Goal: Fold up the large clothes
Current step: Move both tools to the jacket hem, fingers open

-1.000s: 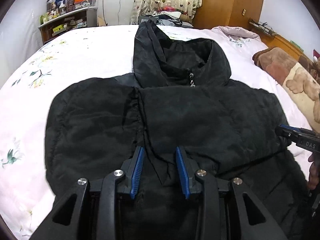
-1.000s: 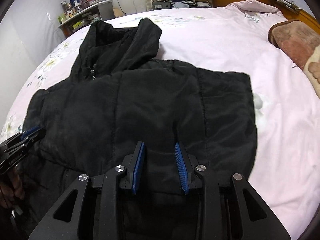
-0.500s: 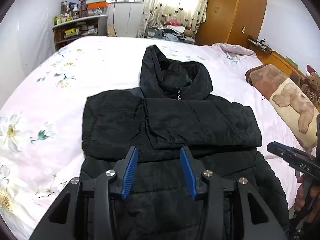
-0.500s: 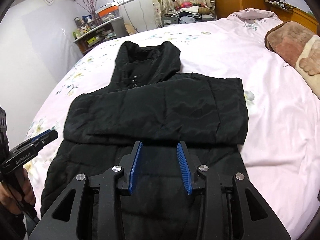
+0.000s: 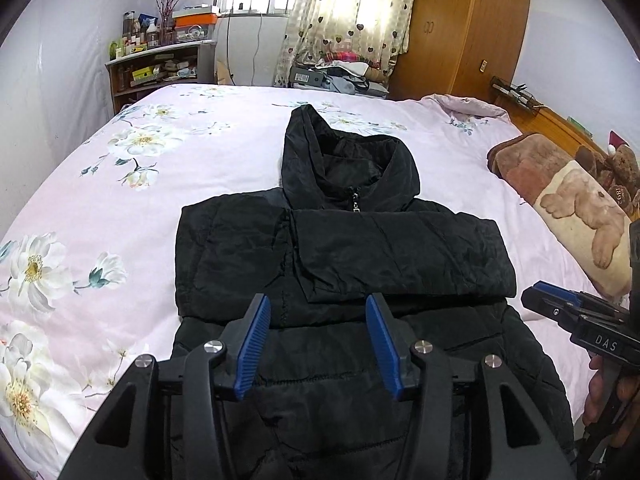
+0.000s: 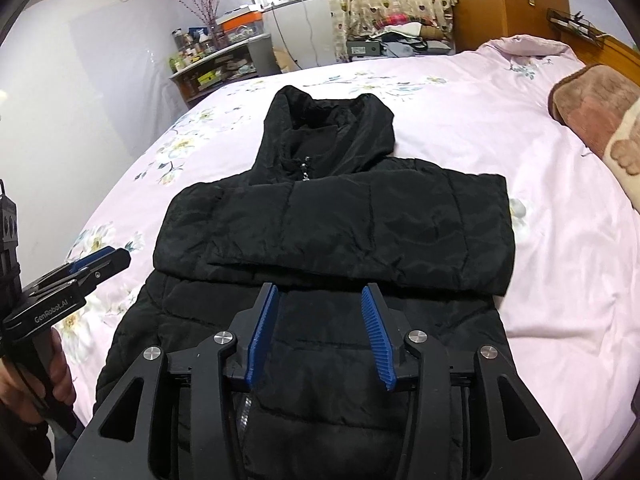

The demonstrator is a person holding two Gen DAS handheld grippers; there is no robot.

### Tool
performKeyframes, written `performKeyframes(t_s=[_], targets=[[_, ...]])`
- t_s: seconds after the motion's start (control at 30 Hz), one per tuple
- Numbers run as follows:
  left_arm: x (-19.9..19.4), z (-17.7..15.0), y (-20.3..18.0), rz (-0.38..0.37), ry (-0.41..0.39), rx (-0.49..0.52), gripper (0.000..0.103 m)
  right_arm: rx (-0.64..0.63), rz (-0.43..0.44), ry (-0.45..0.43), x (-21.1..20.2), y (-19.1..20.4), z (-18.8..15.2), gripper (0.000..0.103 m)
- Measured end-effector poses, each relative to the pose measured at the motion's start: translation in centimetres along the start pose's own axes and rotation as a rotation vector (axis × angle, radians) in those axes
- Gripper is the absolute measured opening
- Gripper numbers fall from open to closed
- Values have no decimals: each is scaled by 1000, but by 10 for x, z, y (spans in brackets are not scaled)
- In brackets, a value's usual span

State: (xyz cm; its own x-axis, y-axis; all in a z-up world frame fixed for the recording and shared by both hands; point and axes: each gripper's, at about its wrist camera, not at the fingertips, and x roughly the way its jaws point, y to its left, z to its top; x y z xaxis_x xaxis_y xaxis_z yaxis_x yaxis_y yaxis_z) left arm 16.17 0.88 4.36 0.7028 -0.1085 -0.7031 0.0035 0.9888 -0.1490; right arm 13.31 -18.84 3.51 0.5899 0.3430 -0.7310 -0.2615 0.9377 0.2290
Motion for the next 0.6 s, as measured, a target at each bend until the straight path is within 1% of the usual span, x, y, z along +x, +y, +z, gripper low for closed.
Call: performKeyframes(t_s=[0.17, 0.3, 0.37, 0.5, 0.6], targets=[[17, 17, 4, -11, 9, 9, 52, -12, -4, -1, 14, -2, 18, 45], [40, 43, 10, -22, 8, 9, 56, -11, -8, -1, 32, -11, 44, 45], [53, 60, 13, -23, 5, 20, 58, -17, -18, 0, 44, -17, 61, 45], [86, 98, 16, -40, -8, 39, 66, -29, -28, 0, 70, -30, 96, 45], [117, 126, 17, -46, 0, 47, 68, -23, -26, 2, 96, -43, 130, 45]])
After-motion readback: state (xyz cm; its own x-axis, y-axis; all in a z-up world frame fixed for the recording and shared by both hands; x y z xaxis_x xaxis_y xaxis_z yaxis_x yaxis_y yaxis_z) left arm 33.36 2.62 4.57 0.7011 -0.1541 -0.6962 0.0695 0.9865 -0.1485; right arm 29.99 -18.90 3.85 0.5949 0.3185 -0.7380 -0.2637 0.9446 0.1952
